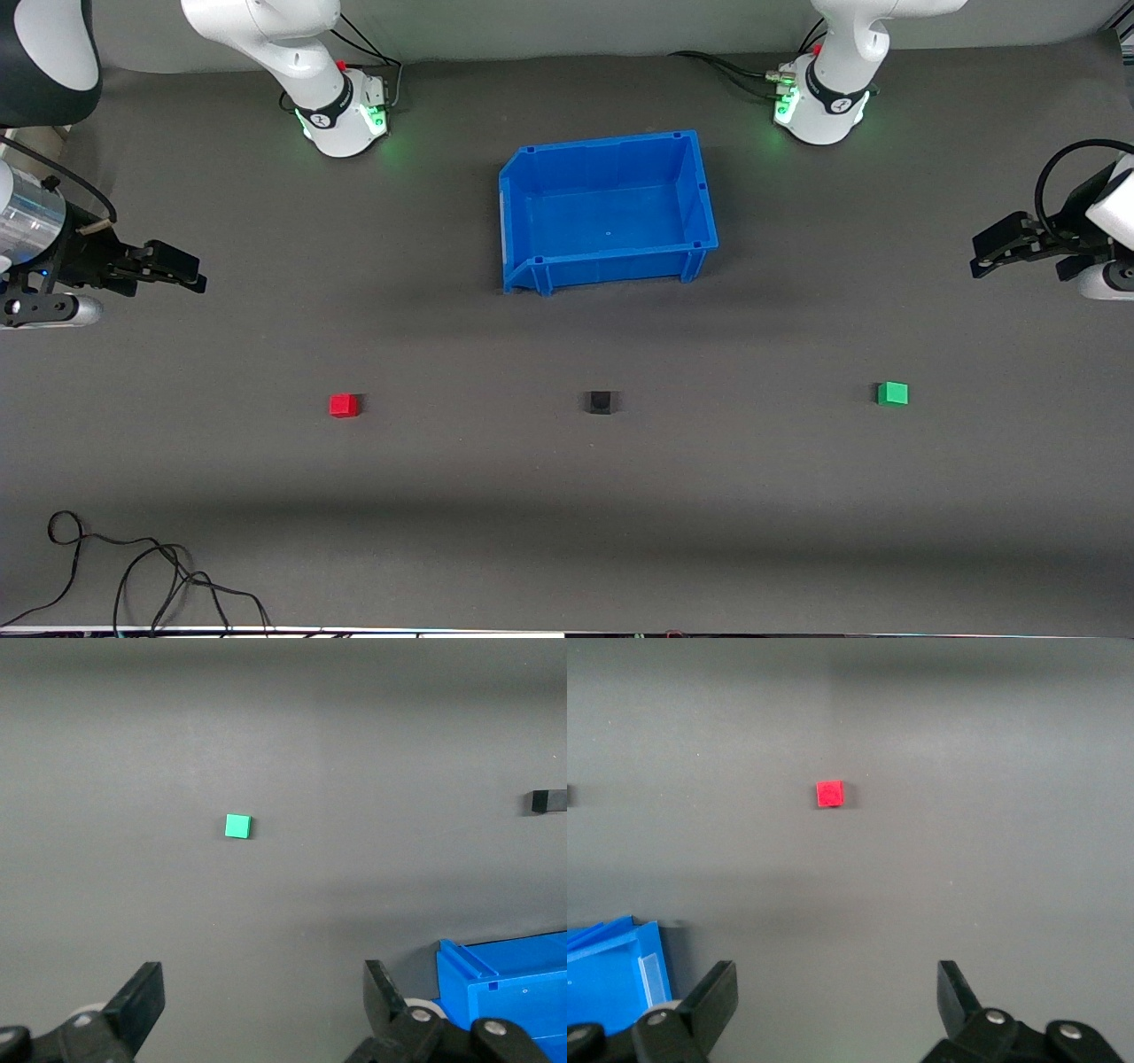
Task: Attach green and red cubes to black cube
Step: 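Reach the right gripper to the red cube while the left gripper approaches green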
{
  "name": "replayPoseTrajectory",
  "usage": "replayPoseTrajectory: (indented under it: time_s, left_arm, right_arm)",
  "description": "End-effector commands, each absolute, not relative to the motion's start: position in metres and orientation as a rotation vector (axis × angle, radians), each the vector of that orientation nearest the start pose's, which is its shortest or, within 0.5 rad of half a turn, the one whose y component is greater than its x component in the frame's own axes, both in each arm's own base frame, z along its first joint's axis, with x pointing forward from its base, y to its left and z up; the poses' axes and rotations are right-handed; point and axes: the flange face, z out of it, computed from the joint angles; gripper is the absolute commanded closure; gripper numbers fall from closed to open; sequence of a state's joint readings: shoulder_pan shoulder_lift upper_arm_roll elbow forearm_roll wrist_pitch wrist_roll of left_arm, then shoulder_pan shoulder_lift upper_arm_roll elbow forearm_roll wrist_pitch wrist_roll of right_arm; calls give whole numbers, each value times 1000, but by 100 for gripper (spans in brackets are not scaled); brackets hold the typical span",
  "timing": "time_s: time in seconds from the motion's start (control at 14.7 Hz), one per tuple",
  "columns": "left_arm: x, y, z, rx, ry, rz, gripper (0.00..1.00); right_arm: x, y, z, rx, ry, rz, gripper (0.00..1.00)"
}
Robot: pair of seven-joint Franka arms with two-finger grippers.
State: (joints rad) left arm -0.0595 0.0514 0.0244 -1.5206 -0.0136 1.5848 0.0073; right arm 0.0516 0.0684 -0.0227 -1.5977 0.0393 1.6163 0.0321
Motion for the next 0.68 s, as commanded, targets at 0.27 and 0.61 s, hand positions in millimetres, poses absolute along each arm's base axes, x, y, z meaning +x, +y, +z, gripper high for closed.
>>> replayPoseTrajectory:
  time_s: [0.27,0.61]
  left_arm:
    - [565,-20,623,-3069,-754,21,0]
    - [571,0,609,-2853,-1573,162,0]
  right_arm:
    - [613,70,499,-3122,55,138,0]
    - [639,69,415,-3130,76,233,0]
